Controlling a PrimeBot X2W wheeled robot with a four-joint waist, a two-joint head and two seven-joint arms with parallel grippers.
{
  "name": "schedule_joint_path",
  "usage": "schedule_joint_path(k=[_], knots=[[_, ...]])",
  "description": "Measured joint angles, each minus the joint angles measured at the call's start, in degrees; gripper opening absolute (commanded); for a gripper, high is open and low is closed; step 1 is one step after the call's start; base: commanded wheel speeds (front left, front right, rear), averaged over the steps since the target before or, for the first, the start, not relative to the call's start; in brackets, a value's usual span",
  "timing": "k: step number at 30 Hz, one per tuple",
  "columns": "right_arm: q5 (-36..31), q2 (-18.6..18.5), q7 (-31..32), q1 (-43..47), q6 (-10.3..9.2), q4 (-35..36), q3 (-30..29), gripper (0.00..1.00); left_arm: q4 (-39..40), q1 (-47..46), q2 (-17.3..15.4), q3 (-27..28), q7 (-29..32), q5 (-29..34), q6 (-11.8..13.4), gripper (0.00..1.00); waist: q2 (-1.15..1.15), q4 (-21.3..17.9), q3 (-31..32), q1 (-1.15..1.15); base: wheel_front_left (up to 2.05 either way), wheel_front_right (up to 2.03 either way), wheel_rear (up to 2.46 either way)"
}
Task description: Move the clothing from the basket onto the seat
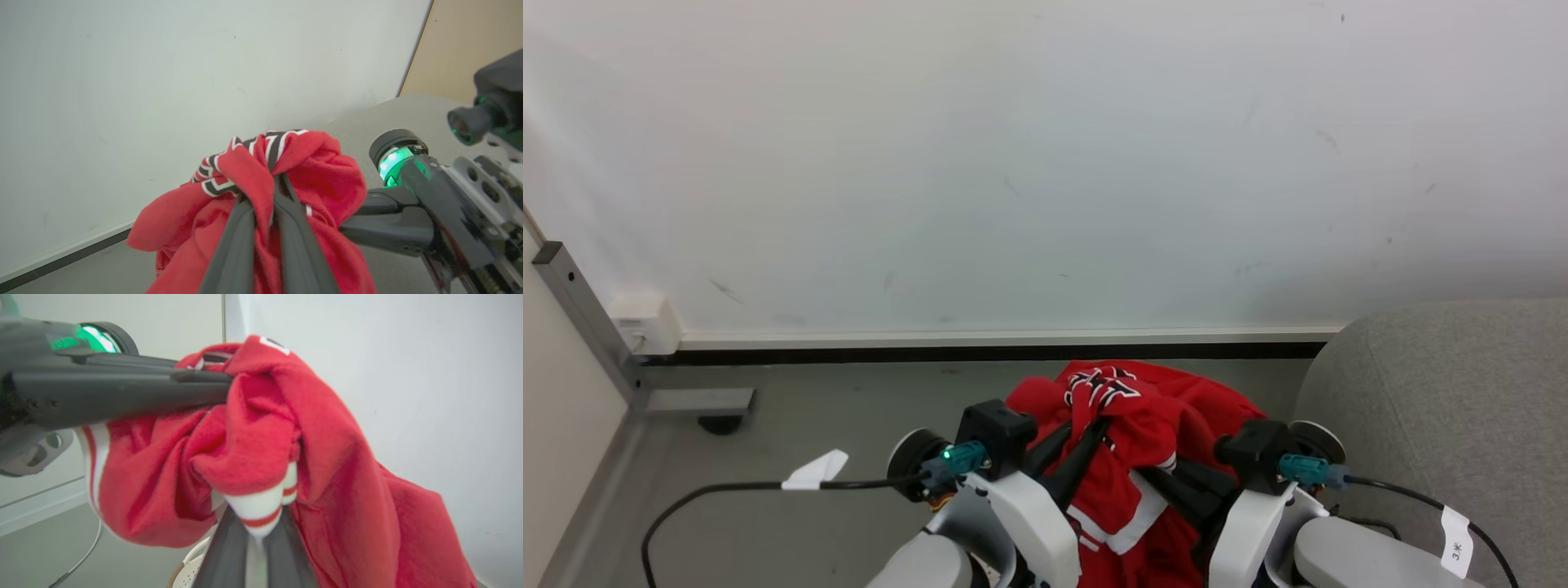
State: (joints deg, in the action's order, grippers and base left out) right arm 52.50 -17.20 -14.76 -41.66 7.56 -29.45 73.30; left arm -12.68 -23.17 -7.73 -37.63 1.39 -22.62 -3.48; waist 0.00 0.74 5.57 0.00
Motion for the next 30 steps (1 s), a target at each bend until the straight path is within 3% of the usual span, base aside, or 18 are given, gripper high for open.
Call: schedule_joint_path(k=[4, 6, 8, 9, 30], knots=[[0.1, -0.8, 0.0, -0.6, 0.00, 0.8, -0.7, 0.00, -0.3, 0.0, -0.2, 0.0, -0.5, 0.0, 0.5, 0.00, 0.00, -0.2, -0.2, 0.00, 0.00, 0.00, 0.00], [0.1, -0.9, 0.0, -0.6, 0.00, 1.2, -1.4, 0.00, -0.5, 0.0, -0.2, 0.0, -0.6, 0.1, 0.8, 0.37, 0.00, -0.2, -0.3, 0.00, 0.00, 0.00, 0.00], [0.0, -1.1, 0.0, -0.6, 0.00, 1.4, -1.9, 0.00, -0.8, 0.0, -0.3, -0.1, -1.0, 0.4, 1.0, 0.87, 0.00, -0.1, -0.4, 0.00, 0.00, 0.00, 0.00], [-0.1, -1.3, 0.0, -0.5, 0.00, 1.4, -2.3, 0.00, -0.9, -0.1, -0.4, -0.2, -1.0, 0.4, 1.0, 1.00, 0.00, 0.0, -0.4, 0.00, 0.00, 0.00, 0.00], [-2.0, -2.7, 0.0, 1.6, 0.00, 0.7, -6.8, 0.00, 0.3, 0.3, -2.3, -0.7, -1.3, 0.8, 2.8, 1.00, 0.00, 1.7, 0.1, 0.00, 0.00, 0.00, 0.00]])
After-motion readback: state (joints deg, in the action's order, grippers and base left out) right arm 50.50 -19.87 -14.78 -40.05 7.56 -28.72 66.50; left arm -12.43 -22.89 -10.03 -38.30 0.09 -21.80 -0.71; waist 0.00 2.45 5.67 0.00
